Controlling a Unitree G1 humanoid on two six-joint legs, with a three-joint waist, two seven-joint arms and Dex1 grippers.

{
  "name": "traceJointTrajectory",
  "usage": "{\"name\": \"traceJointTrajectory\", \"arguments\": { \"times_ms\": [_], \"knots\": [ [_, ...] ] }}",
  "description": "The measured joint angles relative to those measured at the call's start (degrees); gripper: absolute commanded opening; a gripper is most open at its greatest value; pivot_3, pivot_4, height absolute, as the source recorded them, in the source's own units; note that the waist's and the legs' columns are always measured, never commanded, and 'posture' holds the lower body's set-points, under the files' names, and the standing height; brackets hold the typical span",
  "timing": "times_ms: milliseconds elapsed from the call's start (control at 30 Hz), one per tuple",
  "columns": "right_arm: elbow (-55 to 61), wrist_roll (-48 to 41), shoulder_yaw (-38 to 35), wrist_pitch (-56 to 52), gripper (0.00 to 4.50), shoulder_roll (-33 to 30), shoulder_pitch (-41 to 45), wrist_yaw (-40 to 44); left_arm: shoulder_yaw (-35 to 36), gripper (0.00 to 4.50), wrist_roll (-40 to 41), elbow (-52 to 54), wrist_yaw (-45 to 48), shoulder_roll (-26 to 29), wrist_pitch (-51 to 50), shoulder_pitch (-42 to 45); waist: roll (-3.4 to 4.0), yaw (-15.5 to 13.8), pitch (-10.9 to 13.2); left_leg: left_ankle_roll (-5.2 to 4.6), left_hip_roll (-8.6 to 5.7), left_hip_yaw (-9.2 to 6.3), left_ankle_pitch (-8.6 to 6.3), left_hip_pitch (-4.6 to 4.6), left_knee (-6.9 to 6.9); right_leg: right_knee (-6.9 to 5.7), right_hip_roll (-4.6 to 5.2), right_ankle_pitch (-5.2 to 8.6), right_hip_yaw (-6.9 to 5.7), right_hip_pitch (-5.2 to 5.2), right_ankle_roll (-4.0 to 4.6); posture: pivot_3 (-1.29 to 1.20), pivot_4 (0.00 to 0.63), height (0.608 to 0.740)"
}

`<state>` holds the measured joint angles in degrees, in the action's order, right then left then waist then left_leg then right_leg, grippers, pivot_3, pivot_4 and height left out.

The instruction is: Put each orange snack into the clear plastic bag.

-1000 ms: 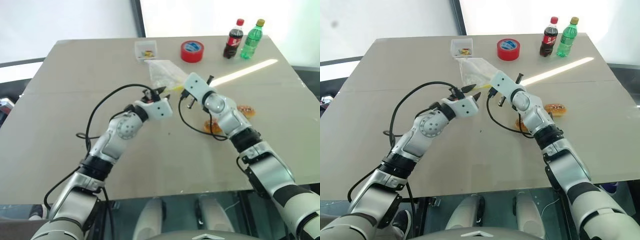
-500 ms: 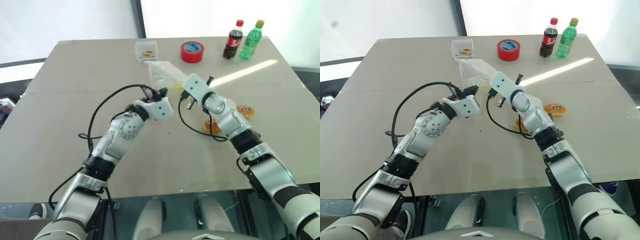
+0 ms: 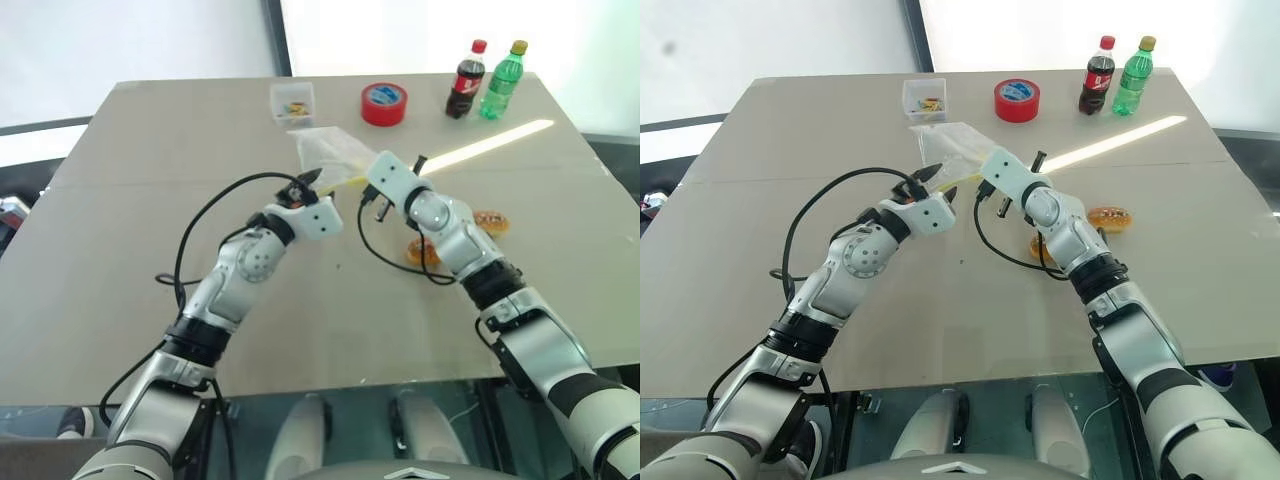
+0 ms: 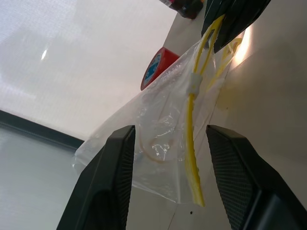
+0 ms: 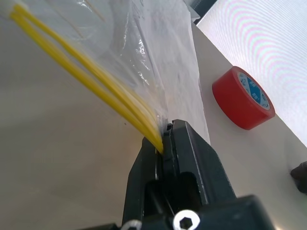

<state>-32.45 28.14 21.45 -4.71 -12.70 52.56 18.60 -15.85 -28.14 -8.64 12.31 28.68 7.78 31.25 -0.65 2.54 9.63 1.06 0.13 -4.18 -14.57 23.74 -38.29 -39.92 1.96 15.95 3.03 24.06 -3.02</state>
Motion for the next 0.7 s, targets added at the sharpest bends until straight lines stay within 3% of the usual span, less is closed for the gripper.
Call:
{"name": "traceJointTrajectory", "arguments": {
  "times_ms": [100, 367, 400, 467, 567, 700],
  "knots": [
    [0.0, -0.1, 0.0, 0.0, 0.0, 0.0, 0.0, 0.0, 0.0, 0.22, 0.0, -0.1, -0.1, -0.1, 0.1, 0.0, 0.0, 0.0, 0.0, 0.0, 0.0, -0.01, 0.0, 0.0, 0.0, -0.01, 0.0, 0.0, 0.0, 0.0, 0.0, 0.0, 0.15, 0.74],
    [1.0, -1.4, -0.3, -0.1, 0.0, -0.1, -0.9, 1.3, 0.0, 0.09, -1.3, -1.0, -0.9, -0.6, 0.1, 0.2, 0.0, 0.0, 0.0, 0.0, 0.0, -0.03, 0.0, 0.0, 0.0, 0.0, 0.0, 0.0, -0.02, -0.01, 0.0, 0.0, 0.15, 0.74],
    [1.7, -2.1, -0.5, 0.0, 0.46, 0.0, -1.8, 1.9, 0.0, 0.0, -2.0, -1.0, -1.4, -0.6, 0.1, 0.3, 0.0, 0.0, 0.0, 0.0, 0.0, -0.03, 0.0, 0.0, 0.0, 0.0, 0.0, 0.0, -0.01, -0.01, 0.0, 0.0, 0.15, 0.74],
    [2.3, -2.8, -0.6, -0.1, 0.88, -0.1, -2.5, 2.6, 0.0, 0.0, -2.3, -1.0, -1.7, -0.6, 0.2, 0.5, 0.0, 0.0, 0.0, 0.0, 0.0, -0.02, 0.0, 0.01, -0.01, -0.01, 0.0, 0.0, -0.01, -0.01, 0.0, 0.0, 0.15, 0.74],
    [4.3, -1.7, -0.4, -0.5, 2.18, -0.8, -3.3, 2.3, 0.0, 0.0, -2.2, -1.0, -1.9, -1.3, 0.3, 0.7, 0.0, 0.0, 0.0, 0.0, -0.01, -0.03, 0.0, 0.0, -0.02, -0.02, 0.01, 0.0, -0.02, -0.02, 0.0, 0.0, 0.15, 0.74],
    [10.7, -2.3, -1.3, -4.6, 2.18, -2.2, -6.2, 4.2, 0.0, 0.0, -2.0, -1.0, -1.8, -1.5, 0.4, 0.4, 0.0, -0.1, 0.0, 0.0, -0.01, -0.07, 0.0, 0.01, -0.02, 0.0, 0.0, 0.0, -0.05, -0.02, 0.0, 0.0, 0.15, 0.74]
  ]
}}
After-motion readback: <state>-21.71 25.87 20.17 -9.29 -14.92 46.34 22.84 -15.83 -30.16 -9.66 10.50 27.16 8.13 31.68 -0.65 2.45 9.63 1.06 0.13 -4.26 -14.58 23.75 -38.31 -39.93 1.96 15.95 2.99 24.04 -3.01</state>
